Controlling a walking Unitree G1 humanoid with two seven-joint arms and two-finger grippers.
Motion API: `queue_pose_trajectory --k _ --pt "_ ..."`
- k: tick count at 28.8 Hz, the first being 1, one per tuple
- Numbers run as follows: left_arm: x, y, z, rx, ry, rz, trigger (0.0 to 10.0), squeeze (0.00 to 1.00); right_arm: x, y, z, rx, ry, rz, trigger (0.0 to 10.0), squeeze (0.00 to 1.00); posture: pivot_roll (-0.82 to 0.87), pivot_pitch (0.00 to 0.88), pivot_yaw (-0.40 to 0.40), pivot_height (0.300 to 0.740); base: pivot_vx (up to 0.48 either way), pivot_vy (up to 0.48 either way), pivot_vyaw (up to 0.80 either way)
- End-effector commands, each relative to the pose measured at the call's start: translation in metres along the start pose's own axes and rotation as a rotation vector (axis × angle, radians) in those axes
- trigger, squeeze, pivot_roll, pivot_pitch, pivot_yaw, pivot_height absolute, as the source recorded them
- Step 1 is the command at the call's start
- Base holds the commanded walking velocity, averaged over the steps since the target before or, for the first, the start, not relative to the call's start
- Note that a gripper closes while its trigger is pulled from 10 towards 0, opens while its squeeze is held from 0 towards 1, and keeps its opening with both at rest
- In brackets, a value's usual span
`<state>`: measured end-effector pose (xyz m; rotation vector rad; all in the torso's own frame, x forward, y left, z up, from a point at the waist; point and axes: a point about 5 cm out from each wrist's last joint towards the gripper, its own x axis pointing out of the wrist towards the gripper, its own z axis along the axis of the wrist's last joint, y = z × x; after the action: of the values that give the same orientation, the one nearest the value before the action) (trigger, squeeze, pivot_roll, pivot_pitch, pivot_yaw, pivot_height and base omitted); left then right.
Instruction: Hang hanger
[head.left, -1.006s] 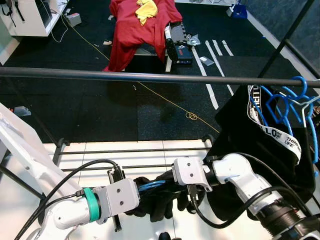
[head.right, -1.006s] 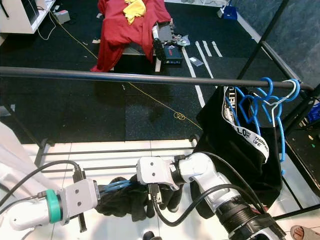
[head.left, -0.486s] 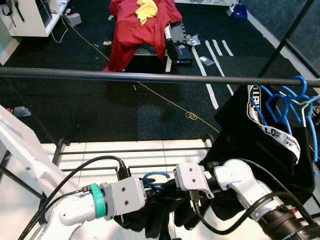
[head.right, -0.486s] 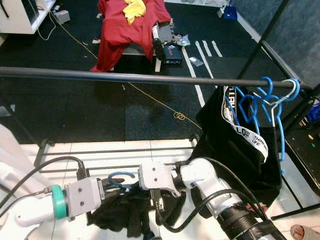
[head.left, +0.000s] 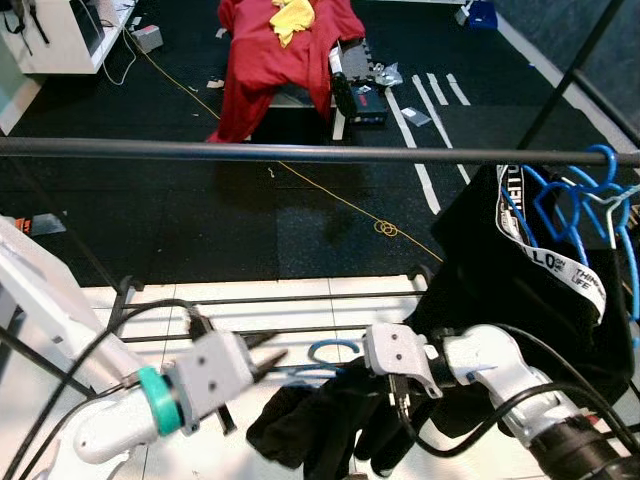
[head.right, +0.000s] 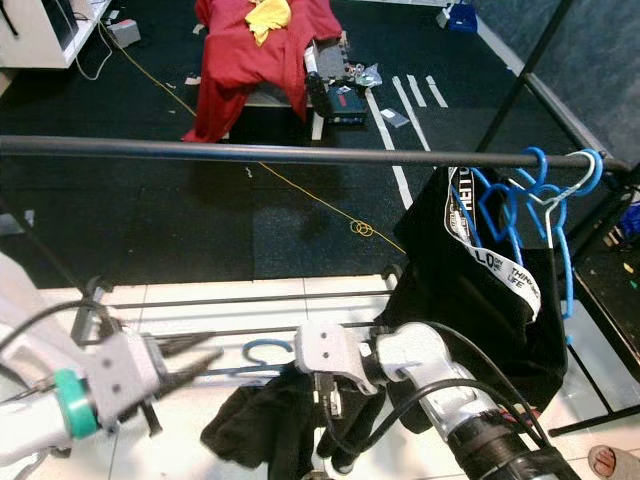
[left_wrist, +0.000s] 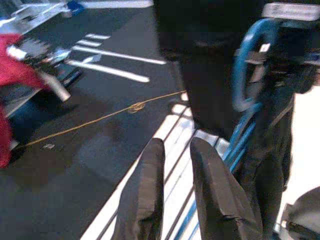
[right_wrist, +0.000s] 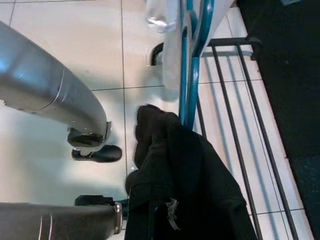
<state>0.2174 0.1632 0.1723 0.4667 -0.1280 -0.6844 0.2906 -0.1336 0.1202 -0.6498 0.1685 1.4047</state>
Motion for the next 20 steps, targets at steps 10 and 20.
queue_pose_trajectory --k 10,20 --pt "-0.003 -0.020 -0.033 -0.550 0.190 0.355 10.0 0.00 0.000 -0.027 0.014 0.050 -0.129 -0.324 0.0 0.00 -0.05 0.163 0.010 0.740 0.000 0.000 0.00" --pt "0.006 -0.022 -0.051 -0.706 0.310 0.494 10.0 0.00 -0.005 -0.032 0.038 -0.044 -0.194 -0.303 0.0 0.00 -0.06 0.155 0.009 0.740 0.000 0.000 0.00"
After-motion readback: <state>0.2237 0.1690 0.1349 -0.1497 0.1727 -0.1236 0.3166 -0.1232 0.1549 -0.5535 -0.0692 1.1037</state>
